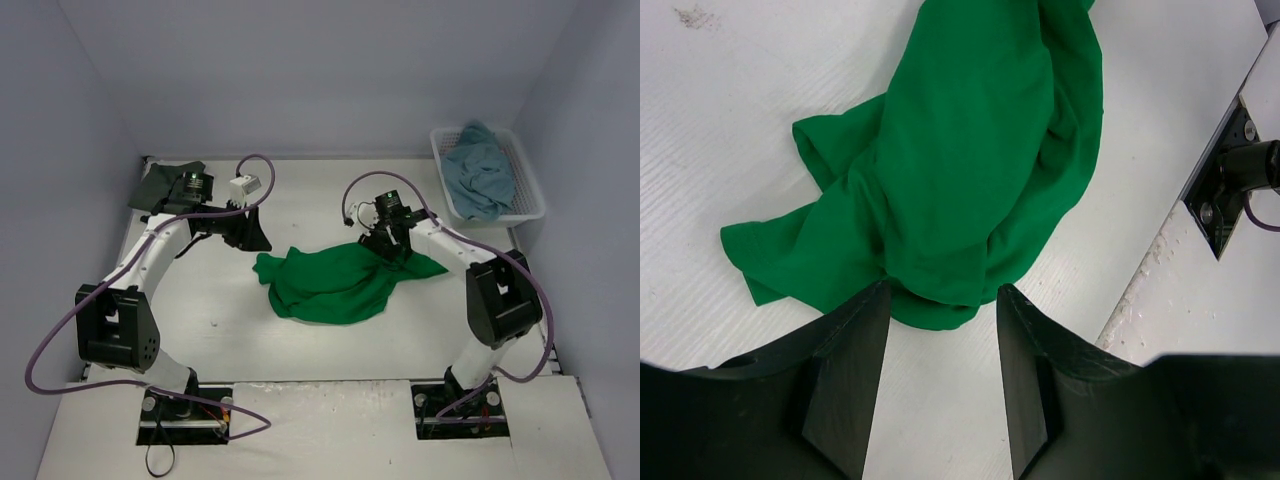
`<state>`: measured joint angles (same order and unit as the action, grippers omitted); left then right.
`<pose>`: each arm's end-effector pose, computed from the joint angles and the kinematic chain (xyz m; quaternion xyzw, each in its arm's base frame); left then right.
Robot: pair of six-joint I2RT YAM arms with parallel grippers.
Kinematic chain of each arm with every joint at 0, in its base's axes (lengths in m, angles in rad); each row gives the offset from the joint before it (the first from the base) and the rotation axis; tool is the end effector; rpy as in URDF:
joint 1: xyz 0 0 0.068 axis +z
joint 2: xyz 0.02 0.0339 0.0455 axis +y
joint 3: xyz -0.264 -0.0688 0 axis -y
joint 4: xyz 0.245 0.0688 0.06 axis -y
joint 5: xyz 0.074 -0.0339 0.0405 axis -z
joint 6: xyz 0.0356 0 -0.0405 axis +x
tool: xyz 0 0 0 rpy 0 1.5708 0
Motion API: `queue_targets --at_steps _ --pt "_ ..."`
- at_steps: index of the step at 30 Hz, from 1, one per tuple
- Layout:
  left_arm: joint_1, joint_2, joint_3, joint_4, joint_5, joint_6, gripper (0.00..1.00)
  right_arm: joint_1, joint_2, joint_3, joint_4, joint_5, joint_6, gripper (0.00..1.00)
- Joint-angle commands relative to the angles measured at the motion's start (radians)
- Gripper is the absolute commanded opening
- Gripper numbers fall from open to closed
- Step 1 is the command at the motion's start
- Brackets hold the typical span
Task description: Fold and stack the t-shirts
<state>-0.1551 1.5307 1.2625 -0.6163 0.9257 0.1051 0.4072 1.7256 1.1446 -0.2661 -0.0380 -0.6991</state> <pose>0.3138 -0.0778 0.2964 0.2583 0.8160 -0.4279 0.2904 0.3401 0.1482 0.2079 -0.4970 0.7921 -0.0339 0.3528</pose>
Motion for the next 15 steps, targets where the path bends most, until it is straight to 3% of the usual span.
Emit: queue_targets --at_steps 1,7,15 --pt "0.005 -0.047 0.006 0.026 0.025 0.028 0.41 0.033 -0.098 -0.028 0.067 0.015 0.018 0.43" --pt "0.009 -0.066 0.0 0.021 0.03 0.027 0.41 0.058 -0.11 -0.104 0.082 0.035 0.007 0.28" --pt "0.011 -0.076 0.003 0.013 0.025 0.027 0.41 0.053 -0.135 -0.218 0.171 0.158 -0.054 0.3"
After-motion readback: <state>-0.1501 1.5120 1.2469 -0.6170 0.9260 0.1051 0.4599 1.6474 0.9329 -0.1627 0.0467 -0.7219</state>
